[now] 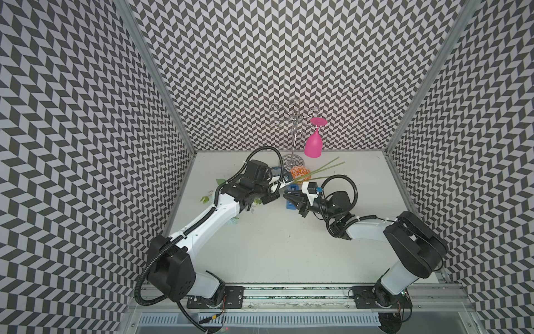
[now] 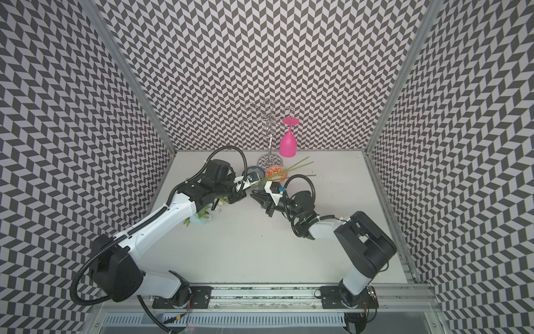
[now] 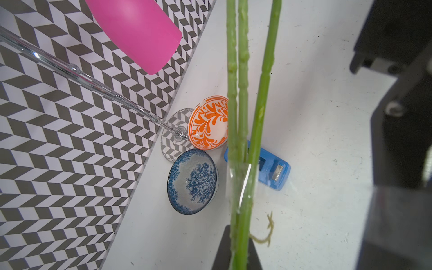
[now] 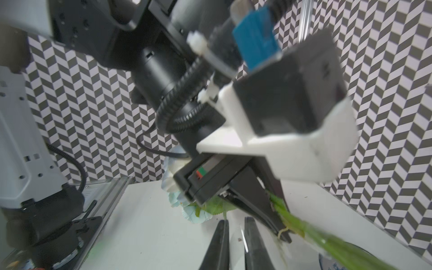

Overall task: Wrap bouquets with tape
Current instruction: Wrap the tape around the bouquet.

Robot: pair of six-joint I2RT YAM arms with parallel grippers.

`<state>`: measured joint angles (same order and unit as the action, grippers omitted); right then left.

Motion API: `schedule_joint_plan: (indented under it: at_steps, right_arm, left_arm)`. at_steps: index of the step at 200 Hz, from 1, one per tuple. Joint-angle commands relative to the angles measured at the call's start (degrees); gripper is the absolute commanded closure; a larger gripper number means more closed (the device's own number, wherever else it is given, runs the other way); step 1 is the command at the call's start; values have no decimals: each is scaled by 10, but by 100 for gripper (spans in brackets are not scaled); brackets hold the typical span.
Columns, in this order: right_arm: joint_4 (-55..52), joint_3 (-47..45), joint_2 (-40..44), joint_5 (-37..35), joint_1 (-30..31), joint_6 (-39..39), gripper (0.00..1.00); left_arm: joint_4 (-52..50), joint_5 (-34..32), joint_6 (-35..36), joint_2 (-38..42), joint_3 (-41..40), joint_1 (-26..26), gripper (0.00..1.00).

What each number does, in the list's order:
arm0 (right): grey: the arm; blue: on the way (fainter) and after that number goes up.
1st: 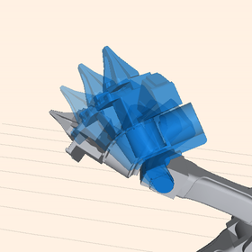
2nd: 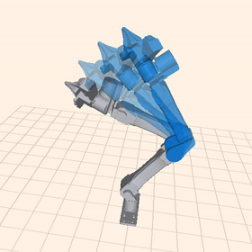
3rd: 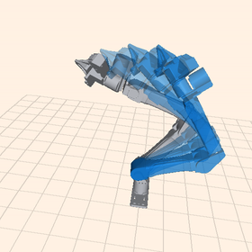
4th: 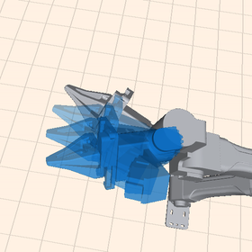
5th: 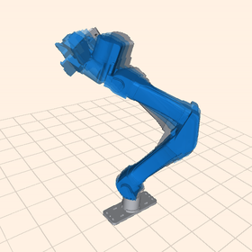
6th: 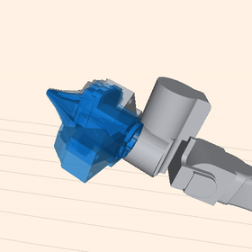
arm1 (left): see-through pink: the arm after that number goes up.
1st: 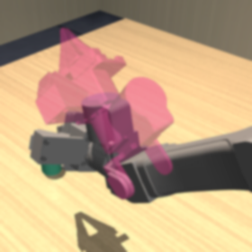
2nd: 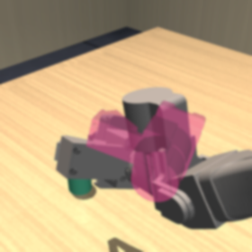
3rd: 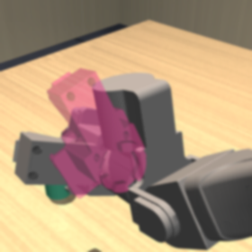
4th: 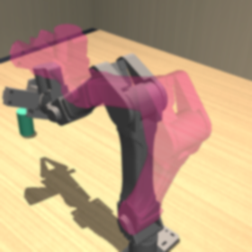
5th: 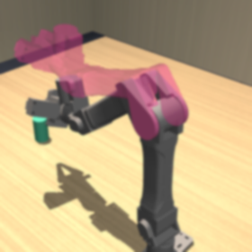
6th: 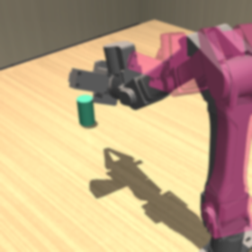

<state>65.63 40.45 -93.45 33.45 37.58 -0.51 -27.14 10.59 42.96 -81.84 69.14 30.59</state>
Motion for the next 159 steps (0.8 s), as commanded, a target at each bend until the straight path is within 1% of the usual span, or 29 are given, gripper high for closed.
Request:
schedule_joint_plan:
  at_steps: [1, 24, 54, 60, 74, 97, 106, 123, 145, 159]
  right_arm:
    - [-75, 32, 27, -52, -6, 19, 84]
    - [-140, 59, 30, -74, -20, 20, 82]
    - [-206, 91, 37, -77, -39, 24, 75]
    - [-217, 98, 38, -80, -42, 26, 73]
    - [-253, 118, 40, -85, -45, 27, 65]
    - [-309, 149, 37, -97, -49, 24, 64]
    - [-327, 159, 37, -107, -51, 19, 61]
    - [-362, 180, 35, -113, -59, 15, 60]
    - [-428, 220, 29, -132, -67, 15, 55]
    - [-462, 243, 23, -147, -74, 18, 51]
  left_arm:
    - [3, -3, 7, 4, 10, -4, 100]
    - [0, -3, 8, 7, 11, -4, 100]
    - [-6, 7, 14, 9, 11, -4, 100]
    - [-7, 7, 14, 9, 11, -4, 100]
    - [-12, 7, 16, 6, 12, -4, 100]
    - [-17, 10, 19, 5, 12, -4, 100]
    - [-19, 12, 20, 5, 12, -4, 100]
    - [-22, 15, 23, 5, 12, -3, 100]
    - [-26, 17, 24, 4, 12, -3, 100]
    - [-29, 21, 26, 5, 12, -3, 100]
